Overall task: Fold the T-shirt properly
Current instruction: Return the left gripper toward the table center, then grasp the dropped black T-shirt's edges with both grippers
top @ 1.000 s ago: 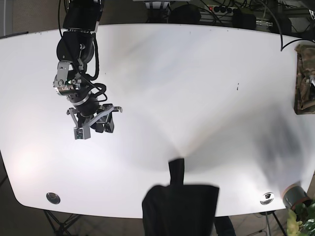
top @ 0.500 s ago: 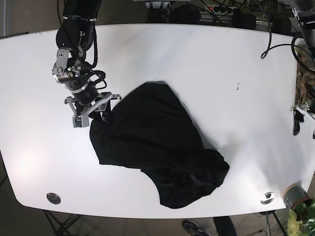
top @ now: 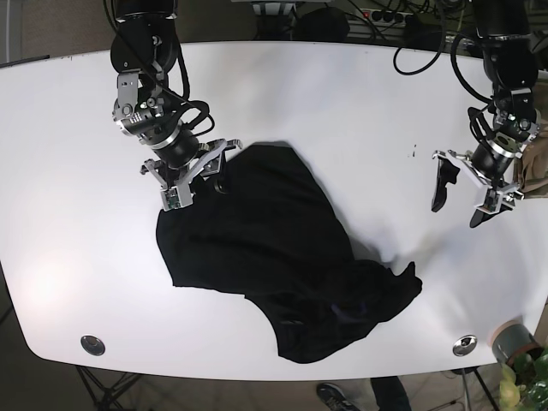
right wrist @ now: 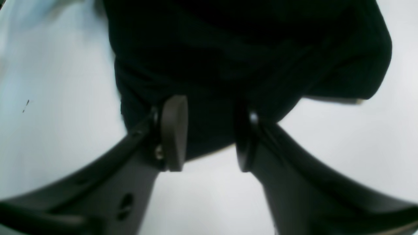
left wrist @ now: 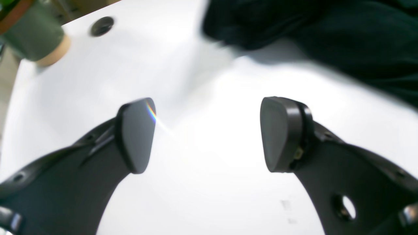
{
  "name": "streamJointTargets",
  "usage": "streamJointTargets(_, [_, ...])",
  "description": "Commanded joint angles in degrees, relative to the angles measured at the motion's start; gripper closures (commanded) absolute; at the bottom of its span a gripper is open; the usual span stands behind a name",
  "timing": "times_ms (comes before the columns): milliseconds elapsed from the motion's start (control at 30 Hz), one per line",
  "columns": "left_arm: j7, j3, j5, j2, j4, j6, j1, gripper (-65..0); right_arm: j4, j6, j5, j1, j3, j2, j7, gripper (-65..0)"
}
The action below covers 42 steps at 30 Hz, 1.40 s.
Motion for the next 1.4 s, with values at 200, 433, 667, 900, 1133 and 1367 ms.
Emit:
streamJointTargets(200, [5.59, -0.92, -0.74, 6.63, 7.82, 0.27, 0.65, -45.7, 0.98, 0.02, 0.62, 1.68, 0.13, 0.4, 1.5, -33.0])
streamJointTargets(433, [10.33, -1.8, -0.65, 12.7, 8.97, 0.27, -0.67, -45.7, -1.57, 0.02, 0.62, 4.93, 0.22, 1.19, 1.5, -32.8])
streamJointTargets(667, [13.06, 9.81, 6.73, 16.92, 8.26, 0.71, -3.22, -46.4, -2.8, 0.02, 0.62, 6.52, 0.3, 1.54, 1.5, -32.8])
streamJointTargets(900, [13.06, 21.41, 12.98, 20.52, 4.57, 2.82, -5.42, -46.5, -2.8, 0.02, 1.23, 8.1, 0.3, 2.33, 1.5, -32.8])
streamJointTargets(1133, [12.88, 32.75, 13.15, 20.52, 0.17, 2.99, -7.27, -46.1, -2.97, 0.55, 1.32, 8.36, 4.44, 3.21, 1.5, -32.8])
streamJointTargets(1367, [12.8, 37.06, 13.15, 20.79, -7.03, 3.08, -10.17, -45.8, -2.88, 0.64, 1.32, 9.42, 8.74, 3.21, 1.5, -32.8])
